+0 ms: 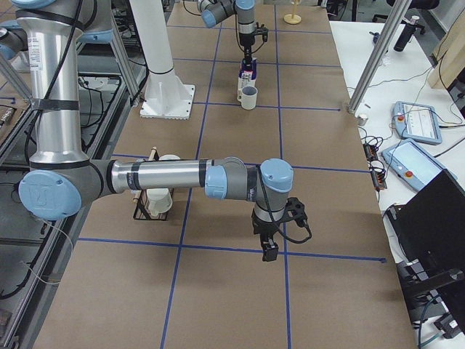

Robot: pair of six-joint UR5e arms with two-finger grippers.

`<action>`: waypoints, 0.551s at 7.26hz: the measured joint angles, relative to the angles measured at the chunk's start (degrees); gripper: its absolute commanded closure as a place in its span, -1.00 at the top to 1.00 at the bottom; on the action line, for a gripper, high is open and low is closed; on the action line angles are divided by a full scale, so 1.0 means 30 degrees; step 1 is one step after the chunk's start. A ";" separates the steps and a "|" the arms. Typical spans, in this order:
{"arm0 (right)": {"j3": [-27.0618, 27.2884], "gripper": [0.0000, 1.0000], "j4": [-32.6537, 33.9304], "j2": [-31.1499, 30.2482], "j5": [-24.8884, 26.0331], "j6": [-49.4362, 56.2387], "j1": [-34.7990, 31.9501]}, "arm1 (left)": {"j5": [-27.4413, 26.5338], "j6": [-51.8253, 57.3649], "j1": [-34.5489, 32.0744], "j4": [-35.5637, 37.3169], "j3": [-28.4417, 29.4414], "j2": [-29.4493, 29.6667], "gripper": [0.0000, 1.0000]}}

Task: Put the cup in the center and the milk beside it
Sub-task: 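Carry the carton with the left gripper and set it beside the mug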

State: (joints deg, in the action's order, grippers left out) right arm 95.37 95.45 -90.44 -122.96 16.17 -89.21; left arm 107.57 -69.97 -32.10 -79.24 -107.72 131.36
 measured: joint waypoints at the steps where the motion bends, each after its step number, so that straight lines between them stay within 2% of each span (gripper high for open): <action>1: -0.0020 1.00 -0.0001 0.0001 0.0000 0.0000 0.0001 | -0.0230 0.0041 0.0033 -0.0193 0.0172 -0.0012 0.98; 4: -0.0133 1.00 0.0000 0.0008 0.0000 0.0019 0.0000 | -0.1473 0.1052 0.0026 -0.0489 0.0088 -0.0113 0.99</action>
State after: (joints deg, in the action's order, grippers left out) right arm 94.97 95.45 -90.41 -122.96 16.23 -89.21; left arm 103.15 -66.82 -32.02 -80.71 -107.45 131.02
